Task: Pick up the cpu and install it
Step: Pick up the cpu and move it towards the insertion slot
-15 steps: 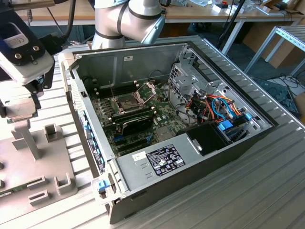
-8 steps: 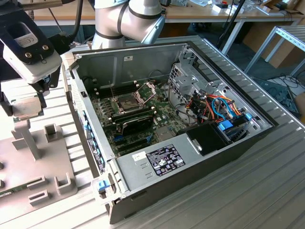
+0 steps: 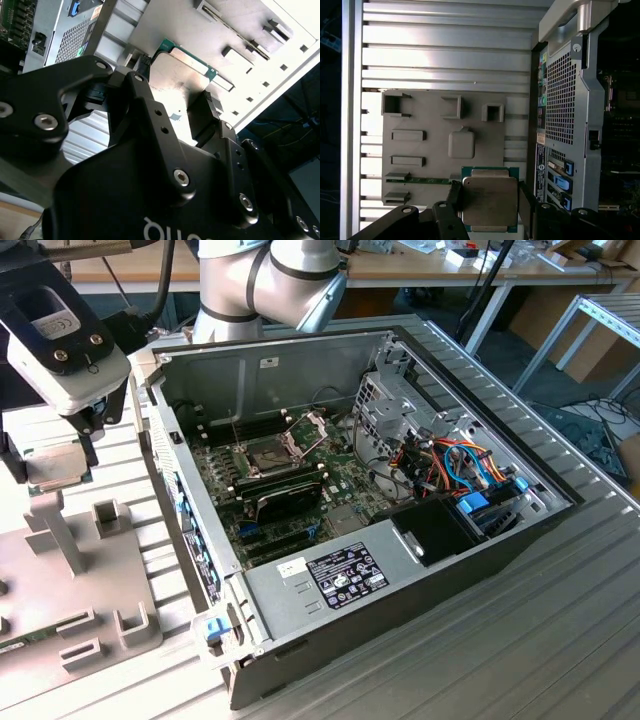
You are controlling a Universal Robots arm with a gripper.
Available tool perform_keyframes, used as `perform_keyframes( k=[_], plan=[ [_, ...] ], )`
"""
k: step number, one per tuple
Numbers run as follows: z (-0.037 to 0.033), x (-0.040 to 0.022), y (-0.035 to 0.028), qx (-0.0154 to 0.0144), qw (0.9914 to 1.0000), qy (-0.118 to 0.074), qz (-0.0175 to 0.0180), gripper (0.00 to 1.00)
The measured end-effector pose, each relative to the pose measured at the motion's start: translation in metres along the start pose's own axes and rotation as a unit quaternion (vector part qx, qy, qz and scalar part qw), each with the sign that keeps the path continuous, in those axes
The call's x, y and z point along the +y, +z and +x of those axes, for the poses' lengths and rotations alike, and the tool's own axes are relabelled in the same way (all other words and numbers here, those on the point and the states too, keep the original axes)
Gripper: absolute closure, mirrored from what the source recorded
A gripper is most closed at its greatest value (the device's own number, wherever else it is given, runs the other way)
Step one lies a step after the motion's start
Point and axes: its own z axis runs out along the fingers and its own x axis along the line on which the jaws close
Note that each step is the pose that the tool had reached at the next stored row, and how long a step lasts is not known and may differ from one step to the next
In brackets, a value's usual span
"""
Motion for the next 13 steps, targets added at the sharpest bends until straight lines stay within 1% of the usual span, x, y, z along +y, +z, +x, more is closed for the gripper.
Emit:
perform_keyframes(
  k=[4, 7, 9, 10, 13],
  plan=[
    [-0.0001, 0.0, 0.0, 0.0, 1.0, 0.0, 0.0, 0.45],
    [-0.0026, -0.0001, 0.0002, 0.0, 1.0, 0.0, 0.0, 0.45],
    [-0.0051, -0.0002, 0.0003, 0.0, 1.0, 0.0, 0.0, 0.45],
    [-0.0082, -0.0002, 0.0003, 0.0, 1.0, 0.0, 0.0, 0.45],
    [-0.0122, -0.0004, 0.0005, 0.0, 1.0, 0.0, 0.0, 0.45]
  ],
)
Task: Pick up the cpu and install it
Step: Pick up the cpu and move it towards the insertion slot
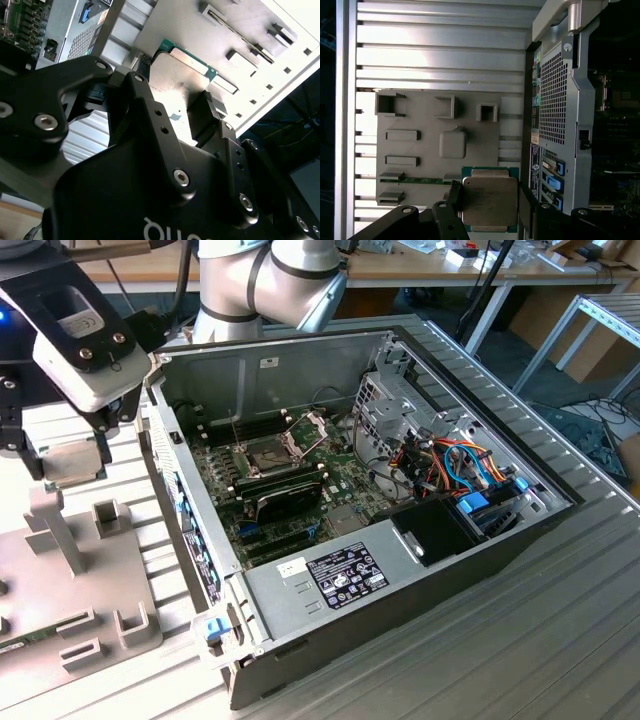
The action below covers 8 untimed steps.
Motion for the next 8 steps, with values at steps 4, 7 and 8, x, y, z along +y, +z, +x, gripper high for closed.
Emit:
perform_keyframes(
  k=[4, 7, 8],
  plan=[
    [-0.0061, -0.0002, 0.0003, 0.0, 1.0, 0.0, 0.0, 0.45],
    [-0.0107, -0.0003, 0.0005, 0.0, 1.0, 0.0, 0.0, 0.45],
    [-0.012, -0.0004, 0.0006, 0.0, 1.0, 0.0, 0.0, 0.45]
  ],
)
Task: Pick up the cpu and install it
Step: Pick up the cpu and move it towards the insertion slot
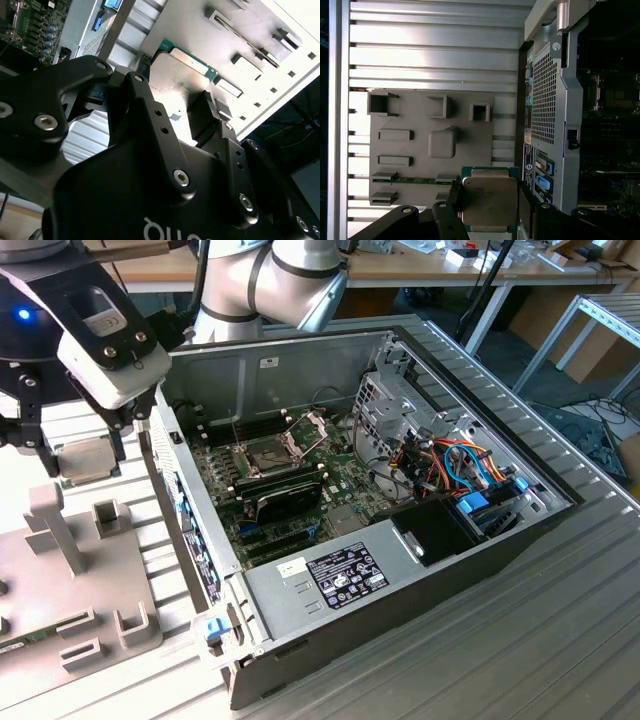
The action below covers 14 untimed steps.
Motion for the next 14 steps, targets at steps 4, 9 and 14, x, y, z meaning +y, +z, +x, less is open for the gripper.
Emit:
perform_keyframes(
  k=[4, 9, 14],
  plan=[
    [-0.0071, -0.0002, 0.0003, 0.0, 1.0, 0.0, 0.0, 0.45],
    [-0.0143, -0.0004, 0.0006, 0.0, 1.0, 0.0, 0.0, 0.45],
    [-0.0212, -0.0006, 0.0009, 0.0, 1.0, 0.0, 0.0, 0.45]
  ],
)
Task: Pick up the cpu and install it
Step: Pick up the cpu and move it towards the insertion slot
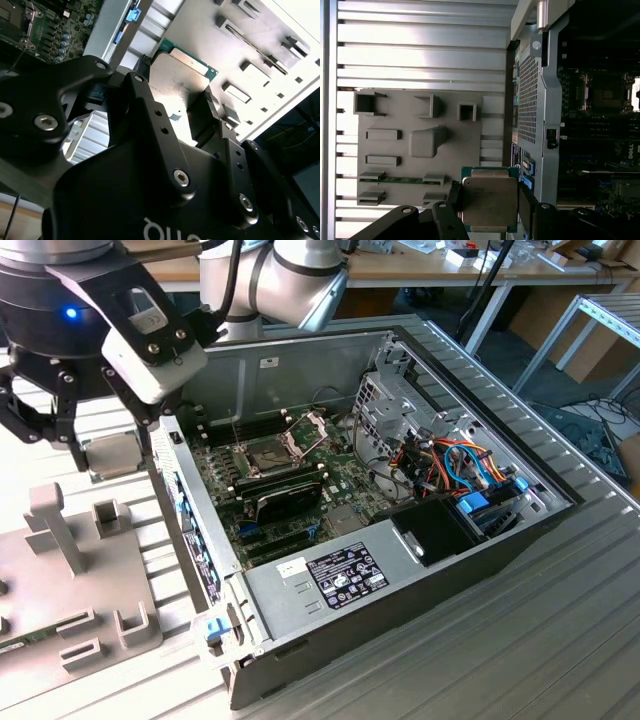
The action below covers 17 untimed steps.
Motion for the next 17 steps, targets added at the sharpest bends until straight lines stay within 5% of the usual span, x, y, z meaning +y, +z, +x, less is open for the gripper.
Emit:
perform_keyframes(
  k=[17],
  plan=[
    [-0.0351, -0.001, 0.0016, 0.0, 1.0, 0.0, 0.0, 0.45]
  ],
)
